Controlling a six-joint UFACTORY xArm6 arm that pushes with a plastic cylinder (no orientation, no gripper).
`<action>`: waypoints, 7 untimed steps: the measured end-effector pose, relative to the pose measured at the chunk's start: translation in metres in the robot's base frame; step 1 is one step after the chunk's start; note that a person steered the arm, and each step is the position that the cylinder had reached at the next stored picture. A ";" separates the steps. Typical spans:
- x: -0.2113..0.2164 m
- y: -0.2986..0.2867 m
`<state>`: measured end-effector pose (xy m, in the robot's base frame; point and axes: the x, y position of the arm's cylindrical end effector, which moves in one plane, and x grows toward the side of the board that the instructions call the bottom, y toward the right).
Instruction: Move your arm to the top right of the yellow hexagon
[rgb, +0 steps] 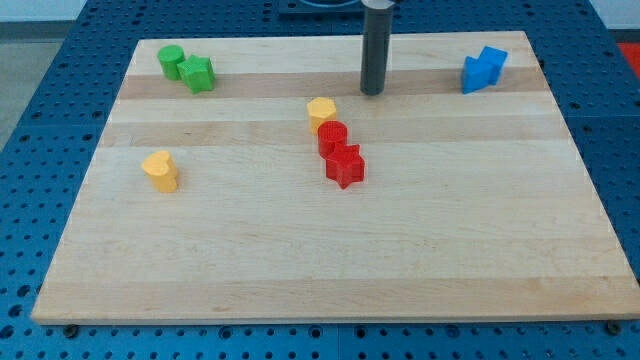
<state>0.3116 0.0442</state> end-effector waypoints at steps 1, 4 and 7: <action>0.000 -0.019; 0.006 -0.070; -0.014 -0.008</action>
<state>0.2979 0.0359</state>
